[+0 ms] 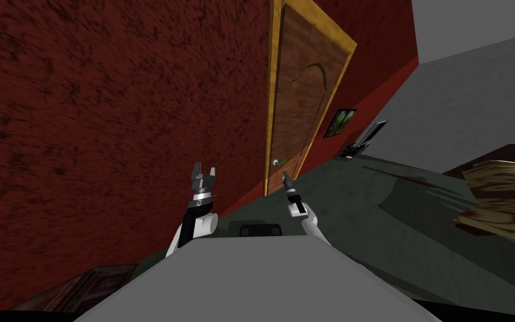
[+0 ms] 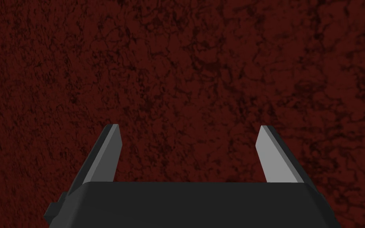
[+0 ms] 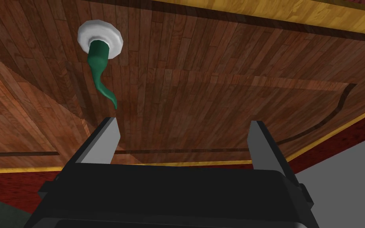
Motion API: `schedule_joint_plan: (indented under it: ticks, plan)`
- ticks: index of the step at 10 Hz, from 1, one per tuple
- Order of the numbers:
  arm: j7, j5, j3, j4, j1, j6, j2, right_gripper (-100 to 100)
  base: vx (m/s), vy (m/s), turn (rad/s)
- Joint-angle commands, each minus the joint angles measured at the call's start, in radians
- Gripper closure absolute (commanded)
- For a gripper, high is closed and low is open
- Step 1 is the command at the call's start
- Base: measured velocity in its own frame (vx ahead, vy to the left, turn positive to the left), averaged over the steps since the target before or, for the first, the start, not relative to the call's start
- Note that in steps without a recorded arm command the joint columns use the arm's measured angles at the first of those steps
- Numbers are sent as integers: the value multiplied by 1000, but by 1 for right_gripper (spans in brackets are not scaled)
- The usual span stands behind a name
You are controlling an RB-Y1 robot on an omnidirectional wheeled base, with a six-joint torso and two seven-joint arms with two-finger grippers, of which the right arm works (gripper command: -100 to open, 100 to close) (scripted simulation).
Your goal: Pull the door open
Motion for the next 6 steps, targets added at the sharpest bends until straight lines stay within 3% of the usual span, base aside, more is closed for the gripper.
schedule_joint_plan:
  ticks: [1, 6]
  plan:
    - [-7, -1, 2, 43, -20, -7, -3, -100, 38, -134, 122]
    - [-28, -7, 7, 180, -87, -30, -15, -100, 31, -127, 150]
